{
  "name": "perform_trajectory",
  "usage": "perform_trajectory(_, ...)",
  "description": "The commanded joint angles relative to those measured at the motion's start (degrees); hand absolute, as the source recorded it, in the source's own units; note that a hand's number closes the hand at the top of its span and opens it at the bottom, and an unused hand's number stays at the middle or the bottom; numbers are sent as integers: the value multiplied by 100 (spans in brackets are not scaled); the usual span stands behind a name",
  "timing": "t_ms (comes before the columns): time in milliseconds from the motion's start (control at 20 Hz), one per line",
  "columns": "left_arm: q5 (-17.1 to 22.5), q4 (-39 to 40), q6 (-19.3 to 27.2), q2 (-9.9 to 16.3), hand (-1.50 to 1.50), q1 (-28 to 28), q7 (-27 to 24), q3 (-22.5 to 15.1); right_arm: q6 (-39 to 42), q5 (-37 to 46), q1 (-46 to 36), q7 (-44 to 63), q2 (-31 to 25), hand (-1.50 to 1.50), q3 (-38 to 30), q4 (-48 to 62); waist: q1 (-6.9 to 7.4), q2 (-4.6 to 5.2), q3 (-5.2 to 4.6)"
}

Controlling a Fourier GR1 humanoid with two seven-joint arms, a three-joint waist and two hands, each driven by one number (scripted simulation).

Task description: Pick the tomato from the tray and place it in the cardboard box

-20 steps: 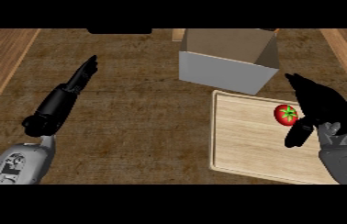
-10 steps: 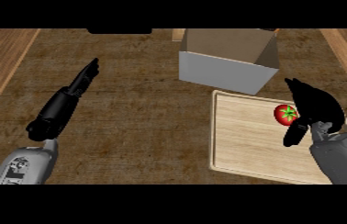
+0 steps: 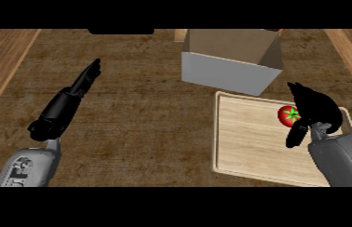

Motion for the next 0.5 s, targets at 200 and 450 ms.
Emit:
perform_trajectory(200, -49, -328, -257, -49, 0, 193, 108, 209, -459, 662, 431, -183, 408, -150, -93, 283, -1, -5, -1)
perform_trajectory(450, 44, -91, -442, -14, 0, -278, 333, 423, -359, 532, -115, -1115, 203, -150, -485, 1182, 11, 2, 0)
